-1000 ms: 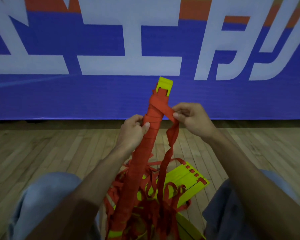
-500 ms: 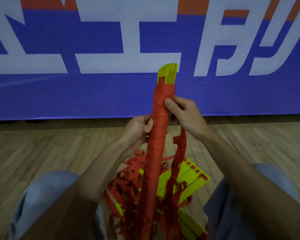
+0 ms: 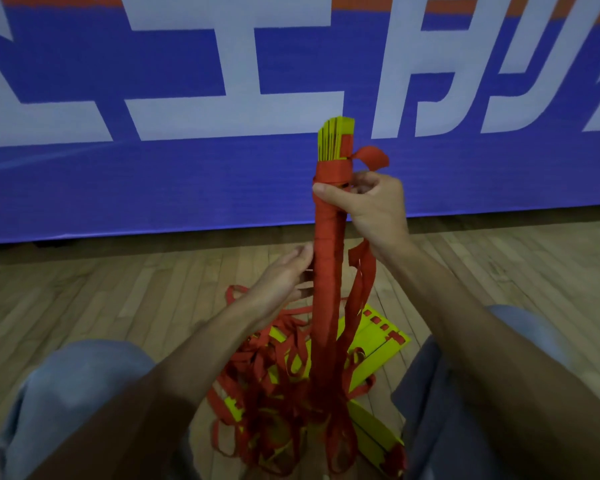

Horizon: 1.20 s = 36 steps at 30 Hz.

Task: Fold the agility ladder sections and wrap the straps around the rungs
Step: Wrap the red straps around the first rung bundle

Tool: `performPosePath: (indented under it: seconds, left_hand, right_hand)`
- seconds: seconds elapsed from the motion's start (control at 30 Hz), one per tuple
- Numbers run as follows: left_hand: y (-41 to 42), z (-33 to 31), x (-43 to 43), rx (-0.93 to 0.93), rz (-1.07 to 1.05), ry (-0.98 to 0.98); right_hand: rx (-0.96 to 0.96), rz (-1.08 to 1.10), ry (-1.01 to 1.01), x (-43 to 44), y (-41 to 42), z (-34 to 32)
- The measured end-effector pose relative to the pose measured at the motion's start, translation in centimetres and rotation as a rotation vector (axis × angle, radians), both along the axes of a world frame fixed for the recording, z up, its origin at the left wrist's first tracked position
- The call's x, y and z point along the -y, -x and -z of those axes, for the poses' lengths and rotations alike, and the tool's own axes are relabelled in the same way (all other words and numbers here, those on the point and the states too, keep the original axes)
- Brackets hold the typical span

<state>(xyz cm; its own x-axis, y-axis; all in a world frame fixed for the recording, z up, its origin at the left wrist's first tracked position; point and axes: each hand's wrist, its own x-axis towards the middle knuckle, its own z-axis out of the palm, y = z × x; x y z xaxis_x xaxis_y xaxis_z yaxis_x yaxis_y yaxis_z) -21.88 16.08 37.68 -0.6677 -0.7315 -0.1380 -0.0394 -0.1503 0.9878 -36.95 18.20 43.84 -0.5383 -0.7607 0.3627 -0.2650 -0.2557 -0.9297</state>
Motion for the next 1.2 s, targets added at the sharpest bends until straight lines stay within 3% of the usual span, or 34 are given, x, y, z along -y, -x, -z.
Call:
performPosePath:
  seconds: [0.07,0.23,0.5,0.63,0.77,1.0,1.2]
  left_hand:
    - [0.6,0.5,-0.6,0.01,-0.009,0.021]
    - [1.6,1.8,-1.4,0.102,-0.142,0.361]
    - [0.7,0.4,-0.6,-0.11,-0.164,0.147]
    - [0.0,-1.4,-0.6,-0.189,-0.131,0.052]
    - [-0.9,-2.5,-0.6,-0.248,-0.033,-0.015]
    - [-2.0,-3.3,-0.2,-0.253,0.156,-0.085]
    - [-1.0,-2.7,0.0,-0.222,0.195,-0.143]
  right_hand:
    - [-0.029,0.113,-0.008,0.2,0.3,0.0]
    - [-0.114,0.281,-0.029,0.6,1.6,0.3]
    - [-0.525,0.321,0.013,0.3,1.0,0.5]
    - [-0.574,0.236,0.082,-0.2,0.6,-0.1]
    - [-0.393,0.03,0.151,-0.3,0.9,-0.3]
    - [-0.036,-0.364,0.029,-1.0,0.4,-1.1]
    - [0.073,-0.291,0.09,-1.1,0.0,-1.4]
